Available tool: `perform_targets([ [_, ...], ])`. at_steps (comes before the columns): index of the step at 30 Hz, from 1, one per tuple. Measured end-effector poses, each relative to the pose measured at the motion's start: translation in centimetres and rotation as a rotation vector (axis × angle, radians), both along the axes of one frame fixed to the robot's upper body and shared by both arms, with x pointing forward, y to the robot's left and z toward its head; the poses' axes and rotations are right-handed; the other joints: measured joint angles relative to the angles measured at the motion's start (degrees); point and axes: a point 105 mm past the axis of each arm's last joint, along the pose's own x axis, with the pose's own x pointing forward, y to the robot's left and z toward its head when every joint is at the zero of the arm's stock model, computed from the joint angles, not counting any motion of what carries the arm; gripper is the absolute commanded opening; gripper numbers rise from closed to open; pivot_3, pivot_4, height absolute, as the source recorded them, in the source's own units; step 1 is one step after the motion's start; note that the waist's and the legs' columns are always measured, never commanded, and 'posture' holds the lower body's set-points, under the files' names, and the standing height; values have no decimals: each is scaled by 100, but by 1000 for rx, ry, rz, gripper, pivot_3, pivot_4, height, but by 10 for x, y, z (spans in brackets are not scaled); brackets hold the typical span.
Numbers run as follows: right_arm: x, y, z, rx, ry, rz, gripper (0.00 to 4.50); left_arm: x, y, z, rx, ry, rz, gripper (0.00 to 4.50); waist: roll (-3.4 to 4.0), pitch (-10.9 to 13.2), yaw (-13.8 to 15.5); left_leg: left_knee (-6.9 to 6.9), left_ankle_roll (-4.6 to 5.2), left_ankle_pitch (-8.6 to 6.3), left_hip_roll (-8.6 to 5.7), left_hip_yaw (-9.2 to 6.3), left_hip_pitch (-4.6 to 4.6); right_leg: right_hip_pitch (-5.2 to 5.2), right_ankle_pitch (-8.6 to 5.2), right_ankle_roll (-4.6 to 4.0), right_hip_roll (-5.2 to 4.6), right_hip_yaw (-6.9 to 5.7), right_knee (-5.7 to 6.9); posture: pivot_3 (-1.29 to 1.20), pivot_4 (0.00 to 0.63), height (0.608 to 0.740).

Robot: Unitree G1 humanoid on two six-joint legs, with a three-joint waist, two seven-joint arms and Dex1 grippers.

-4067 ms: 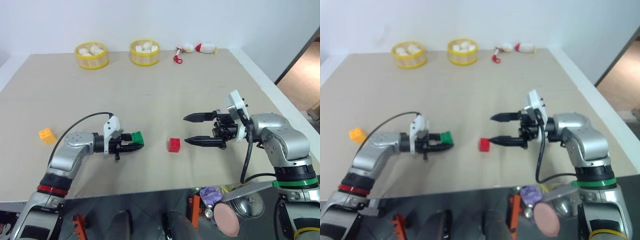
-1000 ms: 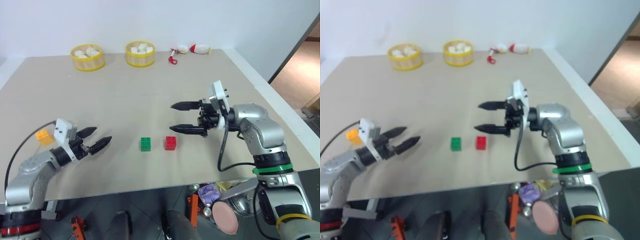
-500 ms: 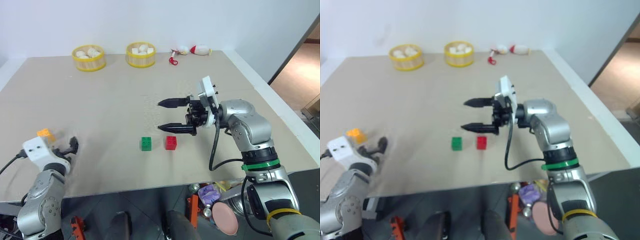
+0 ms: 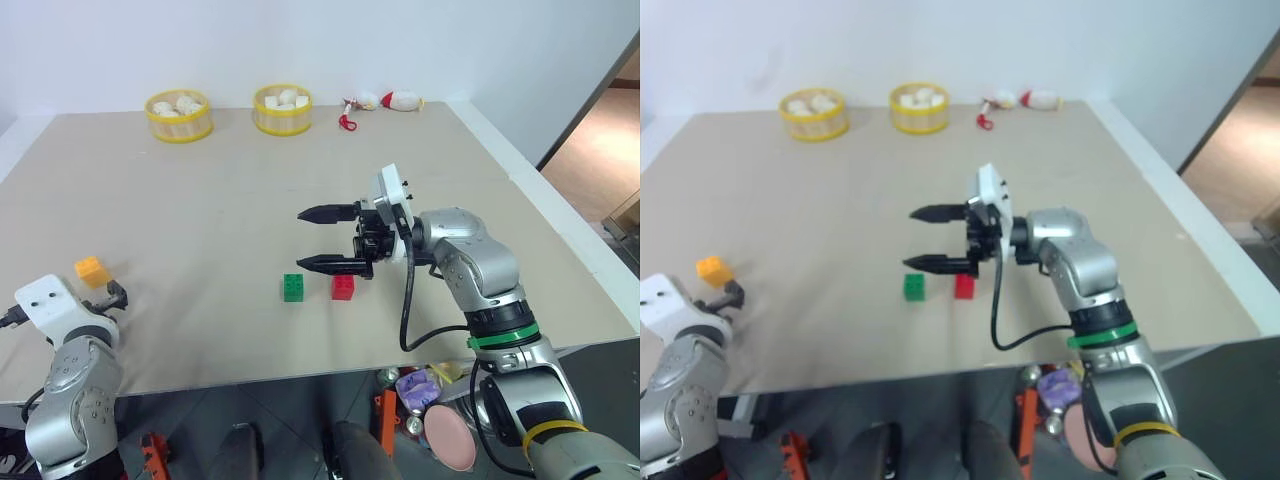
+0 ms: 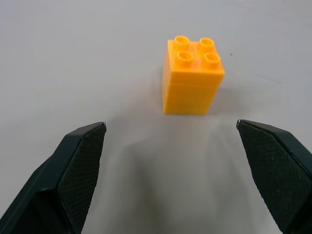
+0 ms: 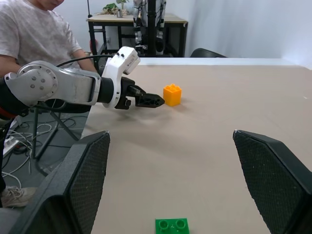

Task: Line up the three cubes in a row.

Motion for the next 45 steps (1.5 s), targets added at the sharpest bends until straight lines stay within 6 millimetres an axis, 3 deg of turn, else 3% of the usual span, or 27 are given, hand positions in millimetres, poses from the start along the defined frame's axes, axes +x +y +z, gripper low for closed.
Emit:
perform_targets([
  [12, 1, 0, 1, 6, -3, -16, 4180, 36, -10, 0, 0, 8, -60, 4440, -5, 0, 1, -9, -3, -1, -1, -1, -2, -3, 11, 24, 0, -1, -1, 0, 150, 740],
  [23, 2, -1, 1, 3, -5, -22, 4180, 38, 0, 0, 0, 18, 20, 4440, -6, 1, 3, -19, -3, -1, -3, -1, -2, -5, 8, 27, -1, 0, -3, 0, 150, 740],
  [28, 4, -1, 1, 3, 0, -27, 4180, 39, 2, -4, -10, 29, 35, 3031, -7, 1, 3, -19, -3, -1, -3, -1, -2, -5, 8, 26, -1, 0, -3, 0, 150, 740],
  [33, 6, -2, 1, 2, -1, -33, 4180, 45, 5, -3, -12, 21, 46, 1292, -8, 1, 5, -20, -3, -1, -4, -1, -2, -5, 8, 27, -1, -1, -3, 0, 150, 740],
  [40, 7, -2, 0, -8, -13, -41, 4180, 54, 1, 0, 23, 19, -23, 1282, -9, 2, 4, -24, -3, -1, -4, -2, -2, -6, 7, 28, -2, -1, -4, 0, 150, 740],
  [45, 8, -6, 0, -22, -14, -47, 4180, 72, -26, 20, 147, -29, -284, 1282, -14, 5, 3, -29, -6, -1, -5, -1, -2, -8, 4, 23, -3, -1, -6, 0, 150, 740],
])
